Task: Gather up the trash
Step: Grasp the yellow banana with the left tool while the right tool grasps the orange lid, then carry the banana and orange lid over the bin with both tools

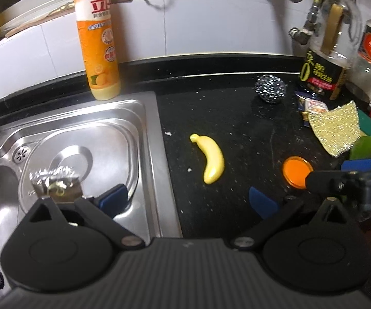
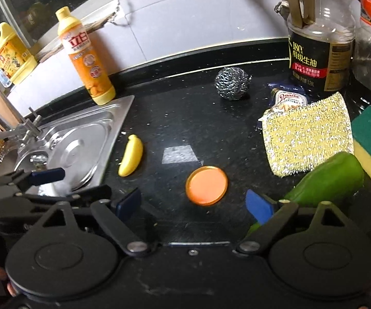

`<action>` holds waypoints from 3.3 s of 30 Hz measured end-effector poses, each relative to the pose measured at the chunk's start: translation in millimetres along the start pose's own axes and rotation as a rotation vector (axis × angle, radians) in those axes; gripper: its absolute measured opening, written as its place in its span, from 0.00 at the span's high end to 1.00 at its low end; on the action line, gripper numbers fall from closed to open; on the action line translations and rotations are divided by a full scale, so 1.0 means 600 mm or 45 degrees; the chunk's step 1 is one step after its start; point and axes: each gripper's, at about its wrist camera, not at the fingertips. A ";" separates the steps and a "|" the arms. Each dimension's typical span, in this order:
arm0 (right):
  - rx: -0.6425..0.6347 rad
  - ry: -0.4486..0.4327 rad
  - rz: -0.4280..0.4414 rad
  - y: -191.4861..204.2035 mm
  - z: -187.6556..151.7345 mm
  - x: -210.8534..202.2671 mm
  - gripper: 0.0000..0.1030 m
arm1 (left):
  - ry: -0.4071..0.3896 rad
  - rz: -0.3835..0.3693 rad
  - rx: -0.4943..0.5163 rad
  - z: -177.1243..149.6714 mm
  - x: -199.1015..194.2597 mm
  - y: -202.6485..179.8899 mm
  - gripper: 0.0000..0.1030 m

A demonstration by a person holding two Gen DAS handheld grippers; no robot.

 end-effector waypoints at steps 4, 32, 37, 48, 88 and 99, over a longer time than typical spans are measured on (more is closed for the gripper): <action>-0.023 0.017 0.009 -0.001 -0.002 0.034 0.21 | 0.007 0.004 -0.001 0.008 0.024 0.000 0.05; -0.332 -0.053 -0.064 0.039 -0.031 0.071 0.57 | 0.044 -0.093 0.000 0.027 0.115 -0.037 0.66; -0.278 -0.035 -0.053 0.034 -0.026 0.067 0.57 | 0.046 -0.117 0.028 0.022 0.107 -0.047 0.81; -0.213 -0.028 -0.027 0.039 -0.026 0.040 0.58 | 0.001 -0.107 0.032 0.016 0.055 -0.035 0.81; -0.327 0.050 0.388 0.363 -0.069 -0.032 0.58 | -0.061 0.145 -0.162 -0.134 -0.226 0.200 0.81; -0.353 0.212 0.352 0.430 -0.115 0.017 0.58 | 0.038 0.103 -0.205 -0.205 -0.213 0.245 0.81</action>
Point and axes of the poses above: each gripper's, at about its wrist camera, not at the fingertips, and x roughly the way its jaws point, y to its left, z to its top, and after that the axes turned 13 degrees about -y, right-handed
